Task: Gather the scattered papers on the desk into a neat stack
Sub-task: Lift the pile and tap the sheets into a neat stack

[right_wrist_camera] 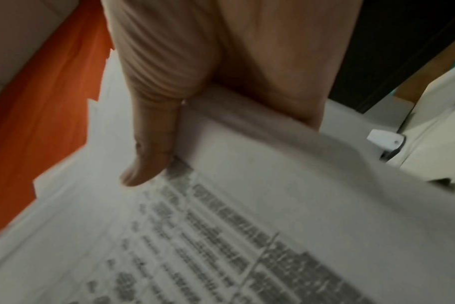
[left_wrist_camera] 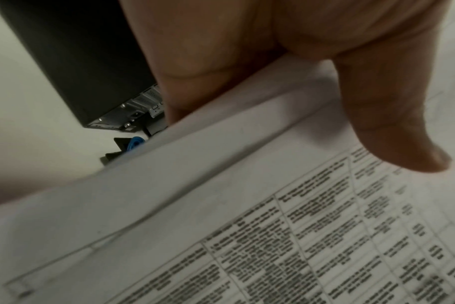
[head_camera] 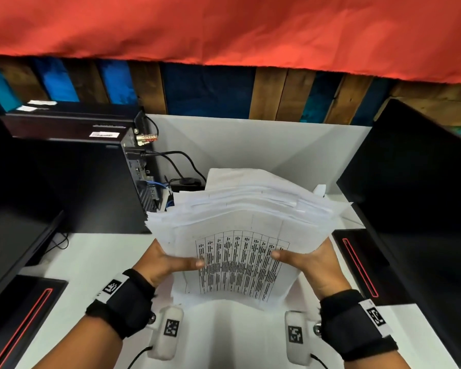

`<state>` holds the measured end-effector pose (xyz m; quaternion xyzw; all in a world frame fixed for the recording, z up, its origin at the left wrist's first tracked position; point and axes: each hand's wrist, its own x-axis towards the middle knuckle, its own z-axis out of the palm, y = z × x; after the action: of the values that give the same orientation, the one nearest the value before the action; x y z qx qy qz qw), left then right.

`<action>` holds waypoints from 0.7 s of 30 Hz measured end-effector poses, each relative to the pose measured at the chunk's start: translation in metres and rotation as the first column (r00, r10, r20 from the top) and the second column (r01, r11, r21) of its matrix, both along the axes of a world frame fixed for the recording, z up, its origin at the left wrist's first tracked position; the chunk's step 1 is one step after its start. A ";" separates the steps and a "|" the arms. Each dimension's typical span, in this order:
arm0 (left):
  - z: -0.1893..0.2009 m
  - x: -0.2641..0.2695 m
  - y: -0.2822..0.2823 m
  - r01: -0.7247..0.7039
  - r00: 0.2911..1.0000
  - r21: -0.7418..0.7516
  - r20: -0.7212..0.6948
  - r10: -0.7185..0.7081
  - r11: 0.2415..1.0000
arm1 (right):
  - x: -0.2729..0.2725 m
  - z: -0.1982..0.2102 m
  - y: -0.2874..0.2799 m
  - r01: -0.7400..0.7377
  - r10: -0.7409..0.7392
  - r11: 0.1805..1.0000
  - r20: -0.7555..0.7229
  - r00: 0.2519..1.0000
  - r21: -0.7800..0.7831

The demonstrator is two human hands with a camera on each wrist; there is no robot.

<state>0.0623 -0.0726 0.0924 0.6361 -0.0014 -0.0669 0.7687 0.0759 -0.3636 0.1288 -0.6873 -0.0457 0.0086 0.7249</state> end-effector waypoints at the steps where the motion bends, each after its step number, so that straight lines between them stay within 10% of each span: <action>1: 0.001 0.000 -0.001 0.003 1.000 0.002 0.005 -0.003 1.000 | -0.002 0.000 0.003 0.036 -0.036 0.999 0.030 0.999 0.008; 6: 0.002 0.001 0.002 -0.003 1.000 0.000 0.003 0.003 1.000 | -0.010 0.005 0.011 0.301 -0.301 0.953 0.098 0.948 0.019; 21: -0.001 0.002 -0.002 -0.001 0.998 0.053 -0.057 0.004 0.999 | -0.016 0.026 0.020 0.291 -0.250 0.953 0.326 0.912 -0.085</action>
<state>0.0638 -0.0741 0.0918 0.6542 0.0231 -0.0842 0.7513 0.0601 -0.3431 0.1547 -0.7260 -0.0631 -0.1975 0.6557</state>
